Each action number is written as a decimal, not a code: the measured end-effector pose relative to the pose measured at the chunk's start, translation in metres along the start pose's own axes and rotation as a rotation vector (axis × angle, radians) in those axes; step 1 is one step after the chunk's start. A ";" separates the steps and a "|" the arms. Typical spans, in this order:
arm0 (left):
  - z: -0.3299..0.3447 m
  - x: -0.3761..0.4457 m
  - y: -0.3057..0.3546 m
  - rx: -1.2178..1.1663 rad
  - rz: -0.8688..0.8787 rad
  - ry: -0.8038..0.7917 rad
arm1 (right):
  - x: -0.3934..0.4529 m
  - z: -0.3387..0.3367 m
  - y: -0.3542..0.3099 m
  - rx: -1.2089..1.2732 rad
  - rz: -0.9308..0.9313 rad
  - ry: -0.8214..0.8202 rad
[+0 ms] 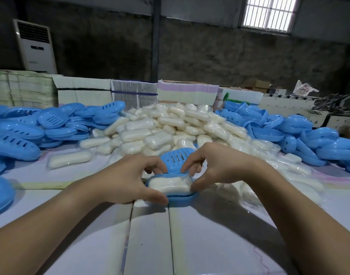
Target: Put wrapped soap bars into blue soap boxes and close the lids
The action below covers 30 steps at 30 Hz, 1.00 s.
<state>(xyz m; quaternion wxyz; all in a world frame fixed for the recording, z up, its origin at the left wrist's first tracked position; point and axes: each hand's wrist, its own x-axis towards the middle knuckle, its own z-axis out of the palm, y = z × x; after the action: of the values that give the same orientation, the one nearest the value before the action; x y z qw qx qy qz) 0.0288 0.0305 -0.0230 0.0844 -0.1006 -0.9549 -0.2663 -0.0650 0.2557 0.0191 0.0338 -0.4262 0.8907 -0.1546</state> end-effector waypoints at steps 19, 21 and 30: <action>0.000 0.003 -0.002 -0.017 0.011 -0.030 | -0.003 -0.007 0.006 0.197 -0.009 -0.078; 0.000 0.004 -0.005 -0.021 0.033 -0.027 | 0.001 -0.018 0.020 0.345 0.031 0.106; 0.004 0.010 -0.016 0.048 0.065 0.031 | 0.023 -0.052 0.167 -0.061 0.629 0.598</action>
<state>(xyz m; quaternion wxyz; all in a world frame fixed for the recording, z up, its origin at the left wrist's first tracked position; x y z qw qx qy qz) 0.0149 0.0210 -0.0324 0.1103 -0.1253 -0.9559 -0.2418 -0.2149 0.3491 0.0188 -0.1929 -0.0711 0.9519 -0.2272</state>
